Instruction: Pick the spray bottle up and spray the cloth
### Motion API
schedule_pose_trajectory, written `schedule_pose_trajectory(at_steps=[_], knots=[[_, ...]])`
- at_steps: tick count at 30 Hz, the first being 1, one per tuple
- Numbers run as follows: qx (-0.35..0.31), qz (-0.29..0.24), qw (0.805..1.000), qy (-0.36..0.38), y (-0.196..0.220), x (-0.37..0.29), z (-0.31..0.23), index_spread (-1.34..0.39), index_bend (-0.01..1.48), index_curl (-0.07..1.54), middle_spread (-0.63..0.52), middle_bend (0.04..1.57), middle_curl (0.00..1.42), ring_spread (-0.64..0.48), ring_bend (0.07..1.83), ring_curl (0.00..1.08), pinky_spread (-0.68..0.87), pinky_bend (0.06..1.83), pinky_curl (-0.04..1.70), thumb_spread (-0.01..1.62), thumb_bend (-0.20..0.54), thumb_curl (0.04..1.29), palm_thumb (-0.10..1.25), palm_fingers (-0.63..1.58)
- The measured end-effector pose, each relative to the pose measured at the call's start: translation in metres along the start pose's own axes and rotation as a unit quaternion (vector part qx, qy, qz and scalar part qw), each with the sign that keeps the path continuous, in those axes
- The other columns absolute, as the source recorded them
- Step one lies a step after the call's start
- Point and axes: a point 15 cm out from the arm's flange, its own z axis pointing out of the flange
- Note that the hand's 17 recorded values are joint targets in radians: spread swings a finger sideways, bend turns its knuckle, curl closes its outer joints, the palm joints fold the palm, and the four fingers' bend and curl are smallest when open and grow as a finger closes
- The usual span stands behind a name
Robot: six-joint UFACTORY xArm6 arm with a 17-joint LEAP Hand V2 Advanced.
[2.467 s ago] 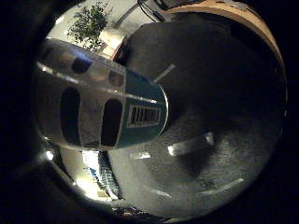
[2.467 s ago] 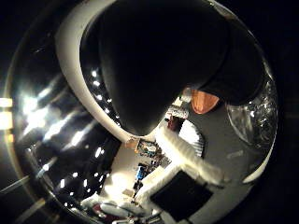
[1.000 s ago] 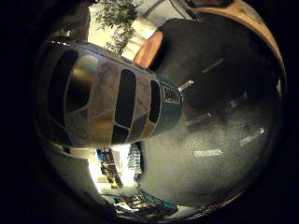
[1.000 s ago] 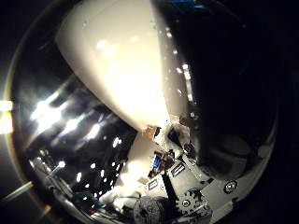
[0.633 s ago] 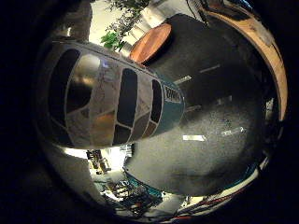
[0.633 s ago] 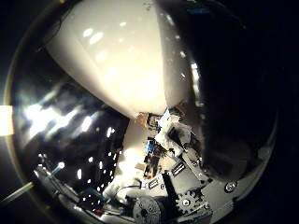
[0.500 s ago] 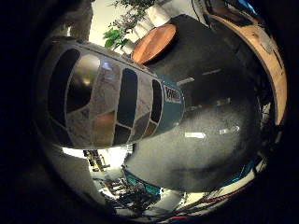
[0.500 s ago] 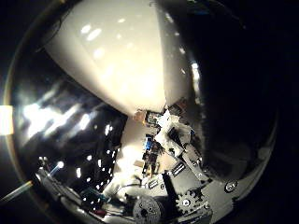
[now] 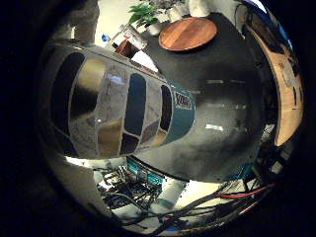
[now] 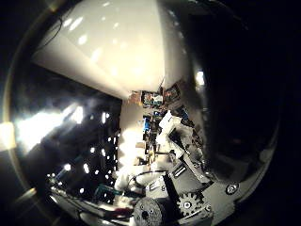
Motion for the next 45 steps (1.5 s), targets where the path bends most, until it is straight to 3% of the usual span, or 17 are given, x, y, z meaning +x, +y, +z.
schedule_pose_trajectory(at_steps=[8, 23, 45], knots=[[-0.044, 0.021, 0.999, 0.023, -0.006, -0.046, 0.024, -0.26, 1.1, 0.86, -0.18, 1.25, 0.81, -0.22, 1.38, 0.68, -0.25, 1.1, 1.2, 1.09, -0.012, 0.52, 0.92, 1.11], [-0.13, 0.042, 0.989, 0.056, -0.002, -0.103, 0.089, -0.27, 1.09, 0.86, -0.19, 1.26, 0.83, -0.21, 1.41, 0.68, -0.25, 1.11, 1.2, 1.03, -0.015, 0.6, 0.93, 1.11], [-0.261, 0.191, 0.945, 0.042, 0.027, -0.063, 0.15, -0.29, 1.05, 0.89, -0.21, 1.24, 0.92, -0.22, 1.41, 0.72, -0.22, 1.14, 1.23, 1.02, -0.013, 0.68, 0.98, 1.08]])
